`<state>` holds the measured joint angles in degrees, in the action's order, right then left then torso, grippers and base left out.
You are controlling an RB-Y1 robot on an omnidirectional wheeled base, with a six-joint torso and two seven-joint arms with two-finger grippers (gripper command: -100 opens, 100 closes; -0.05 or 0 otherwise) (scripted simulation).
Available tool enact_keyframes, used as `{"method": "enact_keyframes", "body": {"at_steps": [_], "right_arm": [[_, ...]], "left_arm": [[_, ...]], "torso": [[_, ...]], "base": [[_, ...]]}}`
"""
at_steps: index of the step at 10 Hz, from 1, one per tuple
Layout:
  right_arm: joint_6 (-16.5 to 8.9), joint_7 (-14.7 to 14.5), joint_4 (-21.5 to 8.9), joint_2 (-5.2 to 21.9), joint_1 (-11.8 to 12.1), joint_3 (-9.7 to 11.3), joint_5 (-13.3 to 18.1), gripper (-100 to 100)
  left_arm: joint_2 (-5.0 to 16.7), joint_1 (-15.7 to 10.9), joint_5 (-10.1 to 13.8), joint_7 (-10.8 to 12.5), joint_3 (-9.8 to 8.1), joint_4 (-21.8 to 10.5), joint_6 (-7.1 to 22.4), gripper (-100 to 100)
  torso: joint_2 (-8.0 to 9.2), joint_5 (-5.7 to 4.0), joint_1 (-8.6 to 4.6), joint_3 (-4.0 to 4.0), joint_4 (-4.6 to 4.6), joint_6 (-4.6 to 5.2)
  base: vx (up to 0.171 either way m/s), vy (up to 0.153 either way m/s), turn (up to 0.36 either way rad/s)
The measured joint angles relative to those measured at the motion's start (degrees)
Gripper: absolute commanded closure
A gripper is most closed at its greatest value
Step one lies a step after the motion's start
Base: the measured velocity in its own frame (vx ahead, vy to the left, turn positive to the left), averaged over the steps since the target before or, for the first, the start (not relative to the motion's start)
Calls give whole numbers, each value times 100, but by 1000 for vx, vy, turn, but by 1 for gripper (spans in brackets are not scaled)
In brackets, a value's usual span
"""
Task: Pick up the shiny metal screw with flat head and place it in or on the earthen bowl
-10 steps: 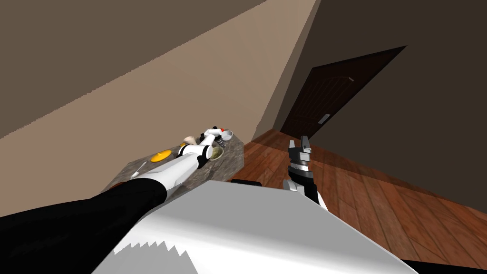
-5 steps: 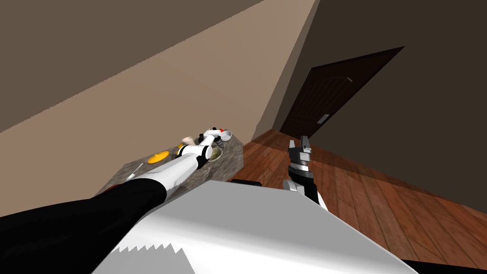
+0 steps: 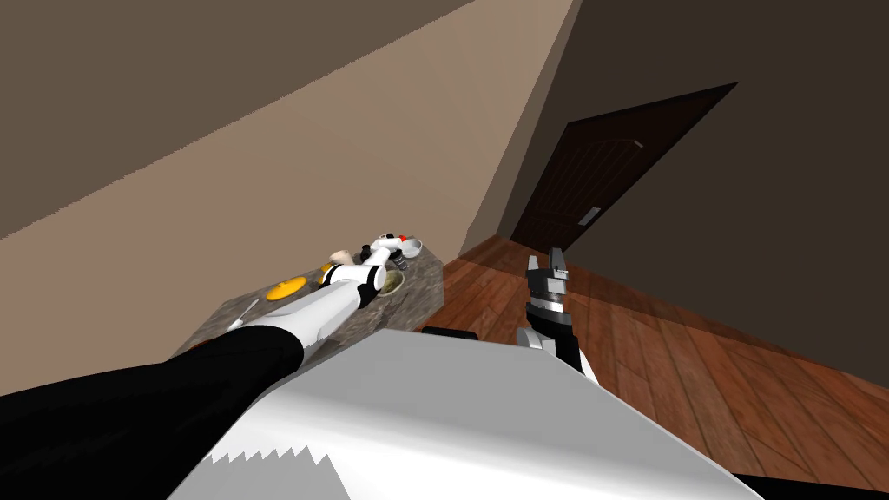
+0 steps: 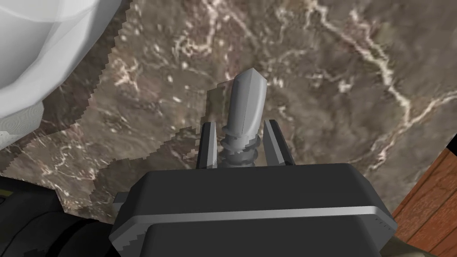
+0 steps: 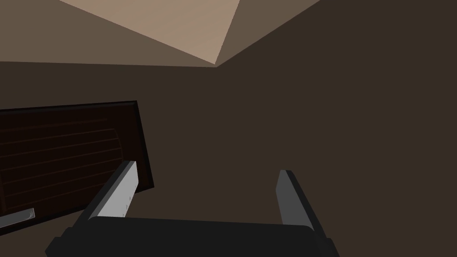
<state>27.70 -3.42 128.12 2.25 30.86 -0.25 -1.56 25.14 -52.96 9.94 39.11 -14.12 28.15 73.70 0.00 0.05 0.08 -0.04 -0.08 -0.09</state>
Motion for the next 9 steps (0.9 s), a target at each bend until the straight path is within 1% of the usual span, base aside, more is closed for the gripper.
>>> {"method": "enact_keyframes", "body": {"at_steps": [1, 2, 3, 4, 5, 6, 7, 8, 9], "right_arm": [[0, 0, 0, 0, 0, 0, 0, 0], [0, 0, 0, 0, 0, 0, 0, 0], [0, 0, 0, 0, 0, 0, 0, 0], [0, 0, 0, 0, 0, 0, 0, 0], [0, 0, 0, 0, 0, 0, 0, 0], [0, 0, 0, 0, 0, 0, 0, 0], [0, 0, 0, 0, 0, 0, 0, 0], [0, 0, 0, -1, 0, 1, 0, 0], [0, 0, 0, -1, 0, 1, 0, 0]], "left_arm": [[0, 0, 0, 1, -1, 0, 0, 100], [0, 1, 1, 2, -1, 0, 0, 0], [0, 1, 1, 3, -1, 0, 0, 100], [-42, -19, -18, 47, 20, 89, 75, 100], [-79, -89, -41, 107, 46, 114, 154, 100], [-82, -100, -43, 120, 49, 116, 169, 0], [-81, -99, -43, 118, 49, 116, 168, 100], [-5, -140, 14, 145, 97, 222, 133, 100], [55, -225, 40, 220, 175, 306, 78, 100]], "torso": [[0, 0, 1, 0, 0, 0], [0, 0, 1, 0, 0, 1], [0, 0, 1, 0, 0, 1], [9, -1, 6, 6, 3, 1], [13, 0, 14, 9, 6, 0], [9, 1, 10, 6, 3, -1], [5, 0, 4, 3, 2, 0], [17, -10, -30, 12, 9, -4], [23, -18, -59, 17, 13, 3]], "base": [[0, 0, 0], [0, 0, 0], [-29, 24, 44], [-34, 50, 36], [-11, 24, -3], [0, 0, 0], [-52, -103, 120], [-51, -159, 130], [-61, -132, 56]]}}
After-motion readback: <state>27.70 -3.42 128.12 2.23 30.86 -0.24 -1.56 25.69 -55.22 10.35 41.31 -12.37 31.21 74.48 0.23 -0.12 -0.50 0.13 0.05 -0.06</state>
